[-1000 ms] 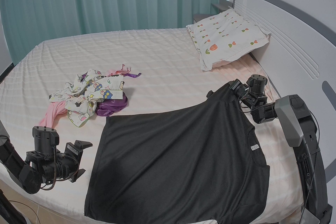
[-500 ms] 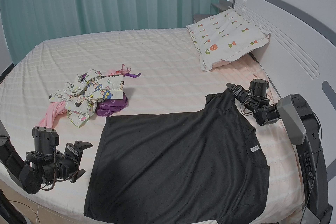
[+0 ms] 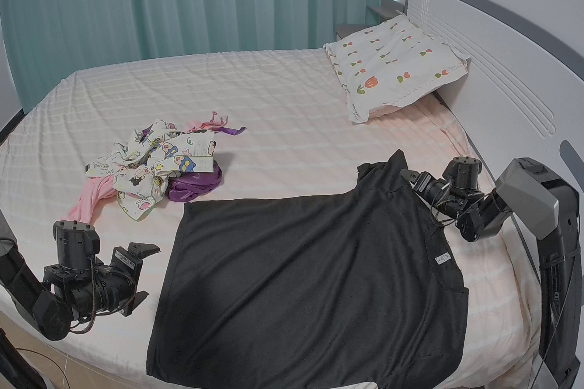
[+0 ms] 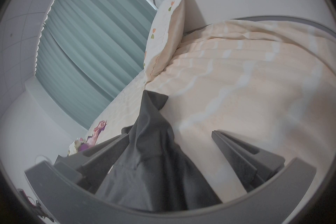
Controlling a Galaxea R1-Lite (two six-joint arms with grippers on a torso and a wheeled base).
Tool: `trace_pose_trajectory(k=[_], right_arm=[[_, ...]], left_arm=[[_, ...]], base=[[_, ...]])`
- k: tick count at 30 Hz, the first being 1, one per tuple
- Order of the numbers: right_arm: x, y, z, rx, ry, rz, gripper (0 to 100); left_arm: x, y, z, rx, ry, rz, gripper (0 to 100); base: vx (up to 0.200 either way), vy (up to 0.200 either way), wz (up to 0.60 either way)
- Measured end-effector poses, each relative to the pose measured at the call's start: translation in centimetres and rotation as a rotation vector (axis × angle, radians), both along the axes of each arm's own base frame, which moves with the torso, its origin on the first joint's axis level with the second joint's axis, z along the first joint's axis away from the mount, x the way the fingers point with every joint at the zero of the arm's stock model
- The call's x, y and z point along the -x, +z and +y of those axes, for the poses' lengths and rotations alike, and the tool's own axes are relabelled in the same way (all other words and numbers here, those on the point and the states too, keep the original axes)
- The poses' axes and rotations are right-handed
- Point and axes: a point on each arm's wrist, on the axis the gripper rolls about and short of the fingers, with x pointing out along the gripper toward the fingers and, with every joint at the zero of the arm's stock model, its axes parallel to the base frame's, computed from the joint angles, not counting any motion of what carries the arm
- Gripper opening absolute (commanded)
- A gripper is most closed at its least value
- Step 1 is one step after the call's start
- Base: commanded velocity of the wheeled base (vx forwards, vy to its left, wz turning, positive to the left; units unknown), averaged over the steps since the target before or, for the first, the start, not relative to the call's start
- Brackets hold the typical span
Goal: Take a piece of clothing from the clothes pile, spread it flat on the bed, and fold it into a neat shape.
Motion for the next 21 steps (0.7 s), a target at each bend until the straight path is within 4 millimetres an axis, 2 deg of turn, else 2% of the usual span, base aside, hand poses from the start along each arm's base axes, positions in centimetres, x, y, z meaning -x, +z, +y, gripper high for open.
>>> trace_pose_trajectory(k=[4,12,21], right_arm=[[2.4,0.5,-0.1,0.016,0.013,-0.017,100],[7.7,3.4,0.7,0.025,0.045,-0.041,100],[16.1,5.3,3.0,0.007,0.117,0.039,100]], left_arm=[[0.0,0.0,0.0,0.001,0.0,-0.006,100],[0.0,0.2,0.0,0.003,0.0,-0.019,100],[0.0,0.5,0.0,0.002,0.004,-0.033,100]], base=[[0.0,0.0,0.0],[0.0,0.0,0.0],[0.0,0.0,0.0]])
